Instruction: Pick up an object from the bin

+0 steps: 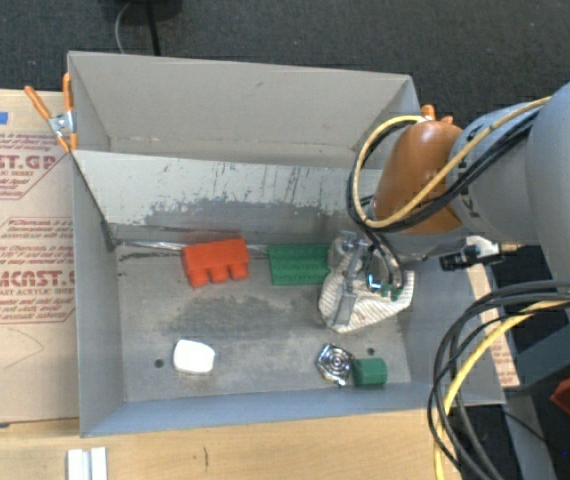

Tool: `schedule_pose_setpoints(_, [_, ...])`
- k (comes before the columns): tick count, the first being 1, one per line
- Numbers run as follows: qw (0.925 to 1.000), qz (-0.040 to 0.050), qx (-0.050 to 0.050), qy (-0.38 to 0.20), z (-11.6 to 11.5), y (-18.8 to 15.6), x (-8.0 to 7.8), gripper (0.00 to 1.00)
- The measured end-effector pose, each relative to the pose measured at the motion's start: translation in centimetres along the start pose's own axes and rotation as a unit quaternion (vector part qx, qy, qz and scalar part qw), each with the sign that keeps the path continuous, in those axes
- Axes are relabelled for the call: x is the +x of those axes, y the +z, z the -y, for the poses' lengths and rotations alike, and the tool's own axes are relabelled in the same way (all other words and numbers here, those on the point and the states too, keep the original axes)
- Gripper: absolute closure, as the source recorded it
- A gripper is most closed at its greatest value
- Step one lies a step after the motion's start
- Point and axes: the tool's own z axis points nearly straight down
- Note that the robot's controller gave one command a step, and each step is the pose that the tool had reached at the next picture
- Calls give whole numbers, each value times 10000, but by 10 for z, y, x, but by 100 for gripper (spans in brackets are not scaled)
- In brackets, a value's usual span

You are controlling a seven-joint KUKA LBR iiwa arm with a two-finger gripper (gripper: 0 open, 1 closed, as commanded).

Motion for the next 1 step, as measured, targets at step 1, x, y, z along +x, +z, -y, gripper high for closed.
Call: schedule_pose_setpoints(1, [9988,22,-24,488,17,1,3,0])
